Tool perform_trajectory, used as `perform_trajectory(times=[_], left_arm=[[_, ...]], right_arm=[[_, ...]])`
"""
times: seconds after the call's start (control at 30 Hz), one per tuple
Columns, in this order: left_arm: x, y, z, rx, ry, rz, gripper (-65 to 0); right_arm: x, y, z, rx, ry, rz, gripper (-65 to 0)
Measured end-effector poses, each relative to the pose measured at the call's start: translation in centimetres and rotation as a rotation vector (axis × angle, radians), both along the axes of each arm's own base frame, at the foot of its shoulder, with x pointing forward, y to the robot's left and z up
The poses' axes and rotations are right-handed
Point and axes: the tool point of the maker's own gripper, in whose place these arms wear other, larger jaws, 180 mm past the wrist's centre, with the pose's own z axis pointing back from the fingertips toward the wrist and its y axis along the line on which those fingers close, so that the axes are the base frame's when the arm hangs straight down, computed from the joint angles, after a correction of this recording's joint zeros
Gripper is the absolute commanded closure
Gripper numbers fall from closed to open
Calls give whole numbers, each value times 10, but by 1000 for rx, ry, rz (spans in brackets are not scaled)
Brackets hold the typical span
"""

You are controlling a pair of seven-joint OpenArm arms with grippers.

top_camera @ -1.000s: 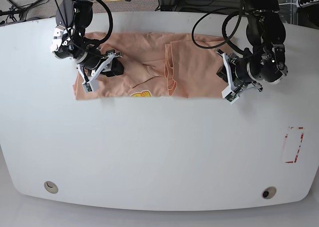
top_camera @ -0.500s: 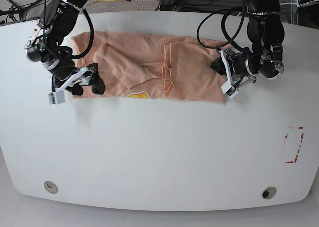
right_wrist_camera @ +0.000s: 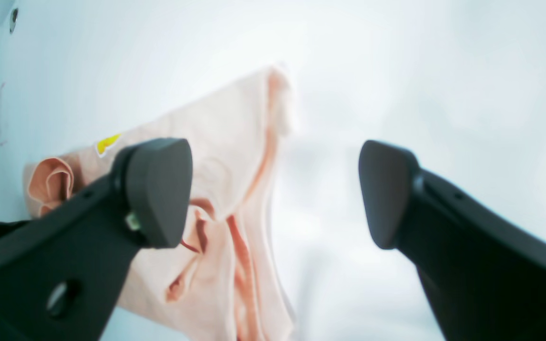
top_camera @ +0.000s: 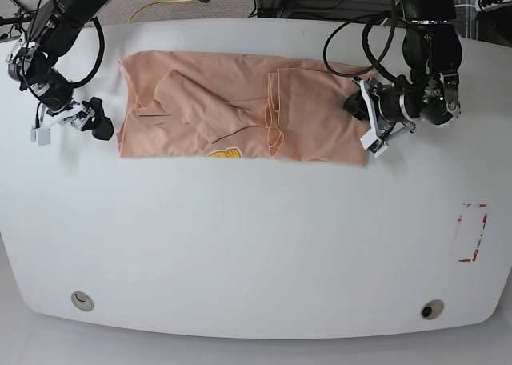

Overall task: Fold the T-shirt properly
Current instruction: 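Grasp the opposite shirt end with the right gripper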

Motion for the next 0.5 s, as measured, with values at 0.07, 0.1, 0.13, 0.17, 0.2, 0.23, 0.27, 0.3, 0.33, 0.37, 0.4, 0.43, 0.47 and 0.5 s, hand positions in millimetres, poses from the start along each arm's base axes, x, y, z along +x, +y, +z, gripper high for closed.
perform_trajectory(times=[0.07,0.1,0.13,0.17,0.2,0.23,0.27,0.3,0.33,0.37,0.4,0.43,0.47,0.5], left_arm=[[0,0,0,-2,0,0,-106],[0,0,0,-1,0,0,-106],[0,-1,0,-3,-1,0,-106],[0,-1,0,-4,-2,0,-106],[0,-1,0,-4,-2,0,-106],[0,-1,0,-4,-2,0,-106],[0,-1,0,-4,-1,0,-106],[0,0,0,-3,-1,-1,-106],[0,0,0,-1,0,-1,-106],[0,0,0,0,0,-1,-106],[0,0,0,-3,-1,-1,-106],[0,0,0,-3,-2,0,-106],[0,0,0,-3,-2,-1,-106],[0,0,1,-2,-3,0,-106]], right_arm=[[-3,1,-10,32,22,-10,-523],[-5,4,-14,45,31,-12,-523],[-8,7,-18,58,42,-11,-523],[-11,10,-21,65,49,-8,-523],[-11,13,-22,73,49,-5,-523],[-13,16,-24,80,53,-4,-523],[-16,18,-27,87,57,-7,-522],[-16,21,-28,97,51,-13,-522],[-16,23,-29,106,49,-14,-522],[-15,26,-29,112,46,-15,-522],[-15,29,-30,120,44,-15,-520],[-15,34,-32,127,44,-11,-520],[-14,40,-33,134,39,-3,-518],[-12,50,-33,150,32,19,-518]])
